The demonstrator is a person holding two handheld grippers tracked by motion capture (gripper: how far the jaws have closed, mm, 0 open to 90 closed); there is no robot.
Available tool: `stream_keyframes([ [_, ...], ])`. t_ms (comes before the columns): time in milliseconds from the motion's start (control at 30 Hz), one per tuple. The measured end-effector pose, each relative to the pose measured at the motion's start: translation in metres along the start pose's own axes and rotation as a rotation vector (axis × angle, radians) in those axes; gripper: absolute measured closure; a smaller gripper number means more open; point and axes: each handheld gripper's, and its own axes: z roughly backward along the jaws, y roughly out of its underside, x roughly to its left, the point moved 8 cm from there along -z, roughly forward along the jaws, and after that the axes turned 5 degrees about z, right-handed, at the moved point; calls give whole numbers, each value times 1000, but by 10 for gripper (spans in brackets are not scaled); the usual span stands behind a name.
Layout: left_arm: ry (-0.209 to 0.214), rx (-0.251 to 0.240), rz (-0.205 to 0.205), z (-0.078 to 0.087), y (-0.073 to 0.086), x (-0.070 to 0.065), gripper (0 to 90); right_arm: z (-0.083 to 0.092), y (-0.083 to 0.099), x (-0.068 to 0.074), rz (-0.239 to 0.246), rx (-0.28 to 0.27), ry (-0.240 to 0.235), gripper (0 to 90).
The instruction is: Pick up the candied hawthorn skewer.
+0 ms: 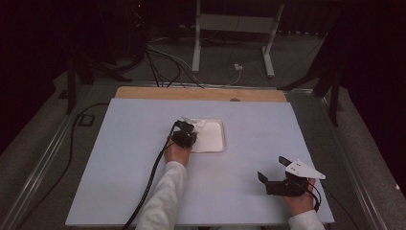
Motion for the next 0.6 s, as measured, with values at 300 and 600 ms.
stream_keyframes([
  [300, 49, -11, 19, 14, -4, 0, 900, 0, 1, -1, 0, 2, 2, 0],
  [600, 44, 44, -22, 16, 5, 0, 900, 0, 1, 0, 2, 3, 2, 0],
])
